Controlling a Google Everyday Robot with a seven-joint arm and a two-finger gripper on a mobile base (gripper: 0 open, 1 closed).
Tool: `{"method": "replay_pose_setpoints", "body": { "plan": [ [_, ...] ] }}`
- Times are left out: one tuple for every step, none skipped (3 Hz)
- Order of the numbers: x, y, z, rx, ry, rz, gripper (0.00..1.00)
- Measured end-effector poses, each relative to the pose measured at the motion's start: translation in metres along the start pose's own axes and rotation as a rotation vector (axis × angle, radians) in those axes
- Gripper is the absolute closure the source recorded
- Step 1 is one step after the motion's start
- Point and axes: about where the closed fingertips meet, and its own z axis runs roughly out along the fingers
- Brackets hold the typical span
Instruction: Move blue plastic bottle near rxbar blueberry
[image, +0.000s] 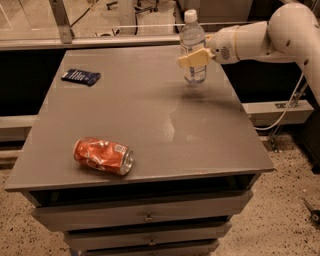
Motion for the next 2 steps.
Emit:
{"method": "replay_pose_setpoints", "body": {
  "plan": [
    [-0.039, 0.002, 0.053, -0.034, -0.105, -0.052, 1.0],
    [-0.074, 0.005, 0.096, -0.051, -0.186, -0.085, 1.0]
  ]
}}
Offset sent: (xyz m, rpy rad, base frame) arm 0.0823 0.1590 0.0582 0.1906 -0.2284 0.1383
